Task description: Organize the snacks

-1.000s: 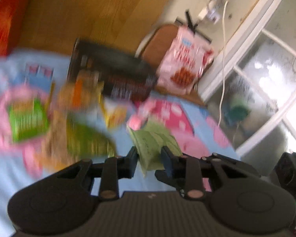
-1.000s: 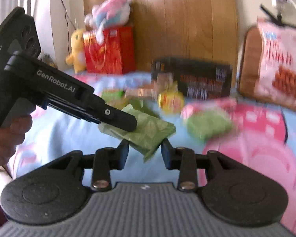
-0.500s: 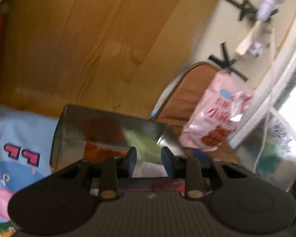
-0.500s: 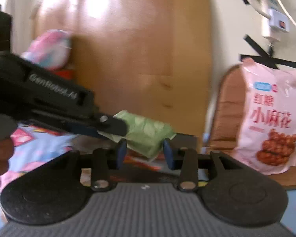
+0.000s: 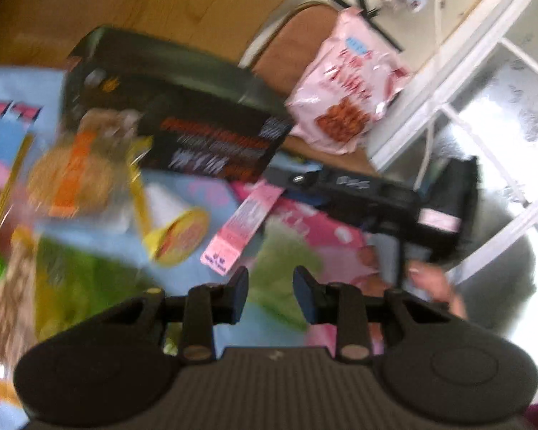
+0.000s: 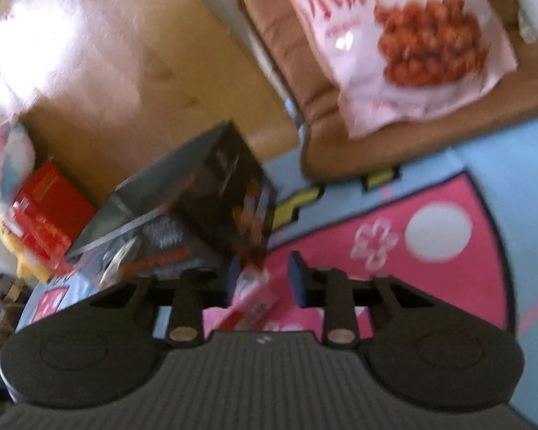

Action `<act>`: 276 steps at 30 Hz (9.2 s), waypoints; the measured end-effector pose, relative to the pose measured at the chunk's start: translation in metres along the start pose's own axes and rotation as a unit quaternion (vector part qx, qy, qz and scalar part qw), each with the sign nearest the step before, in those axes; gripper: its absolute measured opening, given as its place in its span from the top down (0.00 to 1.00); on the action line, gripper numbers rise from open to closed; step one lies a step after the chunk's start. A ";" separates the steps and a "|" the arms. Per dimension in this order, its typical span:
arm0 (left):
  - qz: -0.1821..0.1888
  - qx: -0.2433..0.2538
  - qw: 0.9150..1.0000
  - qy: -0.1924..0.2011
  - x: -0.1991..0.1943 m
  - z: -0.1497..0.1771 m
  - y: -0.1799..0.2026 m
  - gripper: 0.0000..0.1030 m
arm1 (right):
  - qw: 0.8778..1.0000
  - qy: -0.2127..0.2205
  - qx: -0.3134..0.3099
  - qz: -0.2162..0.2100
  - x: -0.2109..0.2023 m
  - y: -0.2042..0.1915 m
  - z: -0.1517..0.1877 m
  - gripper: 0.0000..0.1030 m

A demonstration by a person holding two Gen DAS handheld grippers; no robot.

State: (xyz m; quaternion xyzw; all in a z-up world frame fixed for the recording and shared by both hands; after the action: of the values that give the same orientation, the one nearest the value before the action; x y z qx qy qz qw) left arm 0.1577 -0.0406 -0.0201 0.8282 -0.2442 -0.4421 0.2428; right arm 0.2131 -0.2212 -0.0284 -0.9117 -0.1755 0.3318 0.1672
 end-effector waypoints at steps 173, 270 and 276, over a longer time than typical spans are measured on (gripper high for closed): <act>-0.070 -0.111 0.984 0.122 -0.132 -0.049 -0.173 0.60 | 0.956 -0.133 -0.231 -0.121 0.050 -0.240 0.068 0.46; -0.099 -0.004 0.983 0.152 -0.098 -0.088 -0.071 0.68 | 0.980 0.058 -0.173 -0.077 -0.032 -0.127 -0.006 0.63; -0.118 -0.067 0.980 0.143 -0.143 -0.033 -0.122 0.68 | 0.964 -0.021 -0.214 -0.153 -0.038 -0.173 0.049 0.61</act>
State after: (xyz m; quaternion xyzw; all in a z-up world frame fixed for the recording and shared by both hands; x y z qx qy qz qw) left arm 0.1389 0.1467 0.0081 0.8877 -0.0775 -0.3603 0.2759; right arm 0.1172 -0.0758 0.0300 -0.8813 -0.3837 0.2755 0.0133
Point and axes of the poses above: each gripper's, at about its wrist camera, not at the fingertips, and x roughly the way its jaws point, y to its right, z to its underside, the point moved 5 cm from there along x, roughly the way its jaws point, and after that the axes turned 10 degrees about -x, right-handed, at the moved point
